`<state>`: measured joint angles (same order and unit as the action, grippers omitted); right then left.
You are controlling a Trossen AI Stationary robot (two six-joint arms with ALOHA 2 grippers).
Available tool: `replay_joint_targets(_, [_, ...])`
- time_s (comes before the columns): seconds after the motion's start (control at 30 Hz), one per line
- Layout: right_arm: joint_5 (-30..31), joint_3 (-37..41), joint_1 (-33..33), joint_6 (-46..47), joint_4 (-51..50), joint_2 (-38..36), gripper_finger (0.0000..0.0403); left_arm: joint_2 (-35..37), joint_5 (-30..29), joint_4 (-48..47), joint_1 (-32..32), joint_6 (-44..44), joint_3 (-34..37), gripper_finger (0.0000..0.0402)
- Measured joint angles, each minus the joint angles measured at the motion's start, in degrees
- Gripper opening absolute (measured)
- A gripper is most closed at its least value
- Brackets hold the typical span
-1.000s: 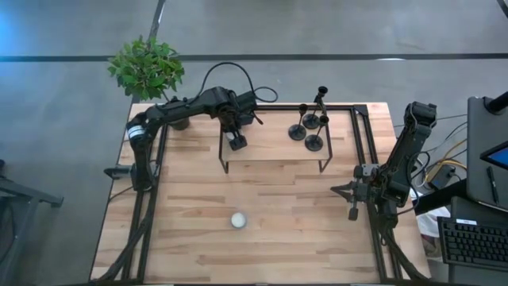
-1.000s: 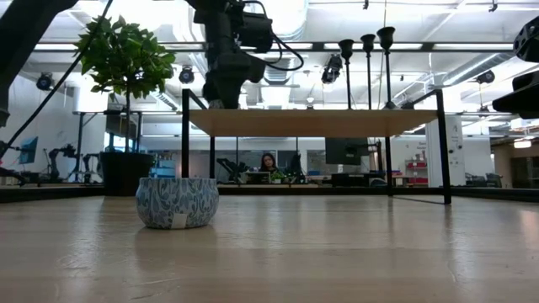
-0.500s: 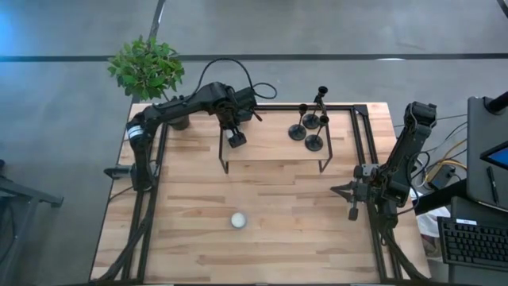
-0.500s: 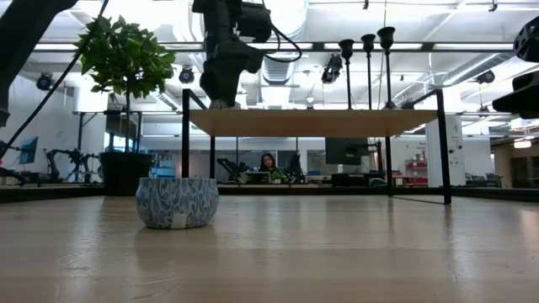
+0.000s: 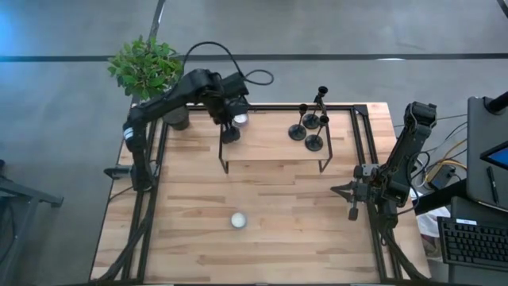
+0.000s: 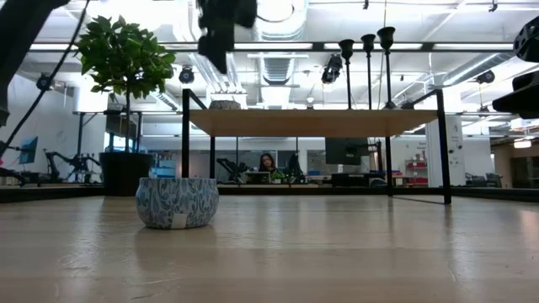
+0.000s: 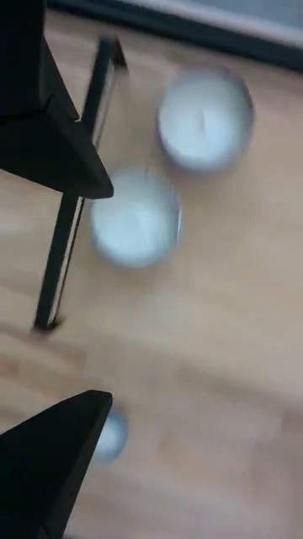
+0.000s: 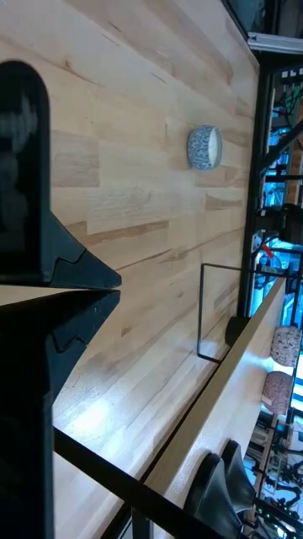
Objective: Pick & Place candle stick holders
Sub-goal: Put the blue scented candle on the shelf
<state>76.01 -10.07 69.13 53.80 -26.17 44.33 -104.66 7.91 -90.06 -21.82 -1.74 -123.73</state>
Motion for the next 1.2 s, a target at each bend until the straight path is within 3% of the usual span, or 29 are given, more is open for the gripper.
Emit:
replay_joint_targets(0.17, [0.0, 0.0, 0.0, 0.0, 0.0, 0.0, 0.0008, 4.9, 6.6, -0.2, 4.1, -6.3, 2.6, 0.0397])
replay_joint_targets(0.4, [0.0, 0.0, 0.0, 0.0, 0.0, 0.0, 0.0008, 11.1, 4.1, 1.0, 14.2, -4.1, 13.9, 0.0397])
replay_joint_targets(0.6, [0.0, 0.0, 0.0, 0.0, 0.0, 0.0, 0.0008, 13.2, 2.8, 8.3, 23.8, 1.4, 25.8, 0.0396])
replay_joint_targets(0.8, [0.0, 0.0, 0.0, 0.0, 0.0, 0.0, 0.0008, 12.9, 0.6, 19.7, 28.6, 10.2, 34.4, 0.0396])
replay_joint_targets(1.07, [0.0, 0.0, 0.0, 0.0, 0.0, 0.0, 0.0008, 12.9, -1.5, 39.5, 28.7, 26.2, 45.0, 0.0396])
replay_joint_targets(1.2, [0.0, 0.0, 0.0, 0.0, 0.0, 0.0, 0.0008, 12.9, -1.5, 44.2, 28.8, 35.6, 50.0, 0.0396])
